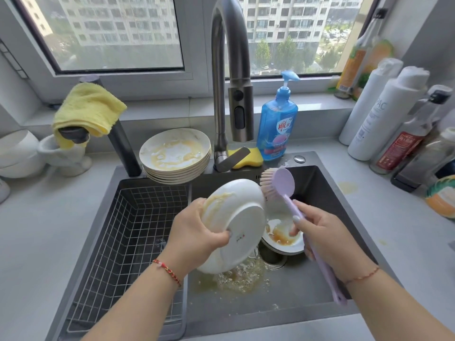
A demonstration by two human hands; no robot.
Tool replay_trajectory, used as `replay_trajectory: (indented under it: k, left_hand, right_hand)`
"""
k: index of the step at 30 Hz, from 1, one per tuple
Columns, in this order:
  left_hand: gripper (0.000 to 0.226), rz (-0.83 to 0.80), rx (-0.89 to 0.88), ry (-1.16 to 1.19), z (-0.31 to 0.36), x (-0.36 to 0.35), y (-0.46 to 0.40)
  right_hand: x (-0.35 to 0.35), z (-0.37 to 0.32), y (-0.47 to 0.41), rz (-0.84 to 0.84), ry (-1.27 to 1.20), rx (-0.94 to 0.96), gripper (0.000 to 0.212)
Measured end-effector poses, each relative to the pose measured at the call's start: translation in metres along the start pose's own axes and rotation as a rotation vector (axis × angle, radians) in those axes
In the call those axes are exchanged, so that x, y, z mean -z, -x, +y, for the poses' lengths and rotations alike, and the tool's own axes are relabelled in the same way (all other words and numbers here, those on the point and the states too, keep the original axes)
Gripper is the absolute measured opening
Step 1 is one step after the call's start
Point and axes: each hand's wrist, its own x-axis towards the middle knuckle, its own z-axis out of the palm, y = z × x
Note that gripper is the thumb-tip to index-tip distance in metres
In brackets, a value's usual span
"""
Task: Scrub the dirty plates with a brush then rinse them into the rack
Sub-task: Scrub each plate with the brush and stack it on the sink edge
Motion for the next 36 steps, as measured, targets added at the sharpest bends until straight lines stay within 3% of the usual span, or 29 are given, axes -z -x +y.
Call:
replay_trajectory:
  k: [3,5,9,13,16,19,21,26,29,30,33,36]
  left_hand:
    - [0.042,0.029,0.015,0.024,-0.001,-0.001,-0.002]
    - [0.041,0.032,0.022,0.015,0.0,-0.003,-0.002]
    - [0.034,0.051,0.063,-0.056,0.002,-0.011,-0.008]
    - [0.034,0.089,0.051,-0.172,0.008,-0.017,-0.01]
    - [0.033,0.036,0.032,-0.081,0.001,-0.009,-0.004]
    - [0.037,0.037,-0.004,0.007,-0.005,-0.002,-0.001]
    - [0.038,0.042,-0.009,0.014,-0.002,0.001,0.001]
    - [0.03,0.041,0.056,-0.046,-0.003,-0.01,-0.007]
    - [0.049,0.084,0.01,-0.059,0.001,-0.015,-0.005]
    - [0.039,0.067,-0.009,-0.069,0.003,-0.014,-0.004]
    - [0.038,0.05,-0.008,-0.017,-0.002,-0.004,-0.001]
    - [0.038,0.08,-0.05,0.04,-0.003,0.003,0.001]
  right_hand:
    - [-0.008,-0.001,0.007,-0.06,-0.147,-0.099,0.047]
    - [-0.017,-0.01,0.014,-0.126,-0.151,-0.063,0.049]
    - [-0.038,-0.031,0.035,-0.257,0.097,0.121,0.053]
    - [-0.045,-0.038,0.046,-0.344,0.303,0.151,0.054]
    - [-0.034,-0.04,0.032,-0.243,0.301,0.115,0.051]
    - [-0.017,-0.039,0.01,-0.08,0.189,-0.074,0.045]
    - [-0.009,-0.035,0.009,-0.108,0.111,-0.136,0.043]
    - [-0.035,-0.058,0.037,-0.269,0.284,0.098,0.051]
    - [-0.047,-0.06,0.051,-0.348,0.498,0.194,0.054]
    - [-0.045,-0.061,0.05,-0.338,0.494,0.189,0.054]
    - [-0.03,-0.053,0.03,-0.198,0.375,0.115,0.05]
    - [-0.01,-0.024,0.007,-0.078,0.097,-0.193,0.034]
